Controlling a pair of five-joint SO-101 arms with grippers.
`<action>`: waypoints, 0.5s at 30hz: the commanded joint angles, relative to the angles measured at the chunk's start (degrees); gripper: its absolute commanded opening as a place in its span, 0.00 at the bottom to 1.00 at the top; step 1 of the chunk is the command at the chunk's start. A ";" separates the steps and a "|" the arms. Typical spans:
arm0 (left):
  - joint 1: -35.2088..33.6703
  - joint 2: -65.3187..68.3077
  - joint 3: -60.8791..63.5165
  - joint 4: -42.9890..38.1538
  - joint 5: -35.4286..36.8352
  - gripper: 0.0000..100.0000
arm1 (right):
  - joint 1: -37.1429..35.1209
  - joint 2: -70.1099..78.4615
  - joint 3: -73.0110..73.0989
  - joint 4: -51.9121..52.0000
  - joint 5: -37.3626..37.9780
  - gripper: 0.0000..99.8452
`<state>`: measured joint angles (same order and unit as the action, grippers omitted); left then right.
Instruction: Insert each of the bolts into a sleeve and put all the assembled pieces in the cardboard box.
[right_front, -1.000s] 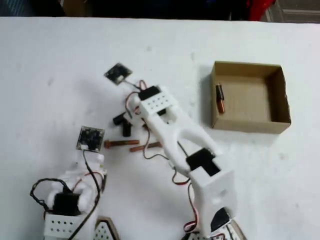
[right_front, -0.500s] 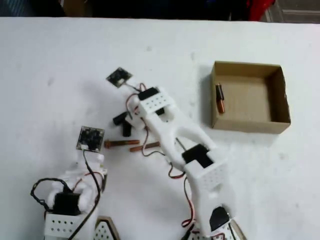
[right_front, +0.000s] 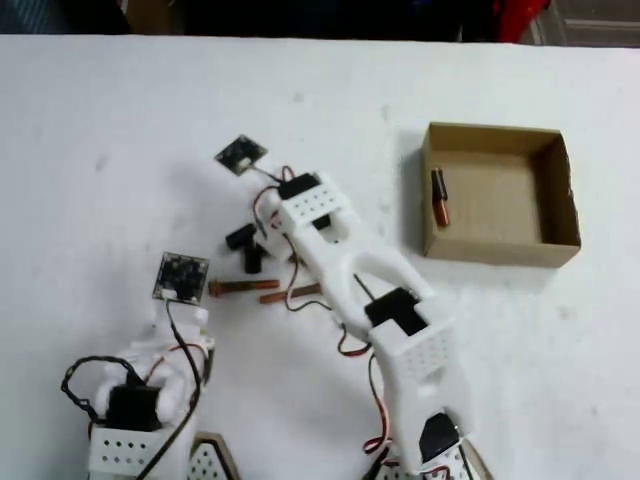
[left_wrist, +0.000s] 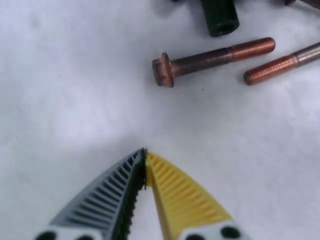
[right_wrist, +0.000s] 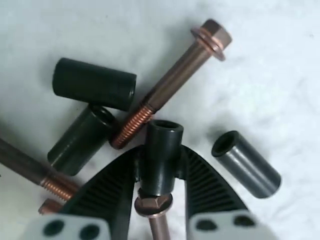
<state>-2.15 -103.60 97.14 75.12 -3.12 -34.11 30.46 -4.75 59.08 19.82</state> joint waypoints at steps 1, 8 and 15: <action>-0.22 -0.48 -0.18 -1.49 -0.62 0.02 | -0.48 -2.33 -1.23 1.10 0.79 0.02; -0.22 -0.48 -0.18 -1.49 -0.62 0.02 | -0.48 -12.26 -1.49 4.44 0.79 0.02; -0.22 -0.48 -0.18 -1.49 -0.62 0.02 | -0.31 -24.92 -1.41 12.09 0.79 0.02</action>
<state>-2.15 -103.60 97.14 75.12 -3.12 -34.46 13.32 -4.75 67.96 20.18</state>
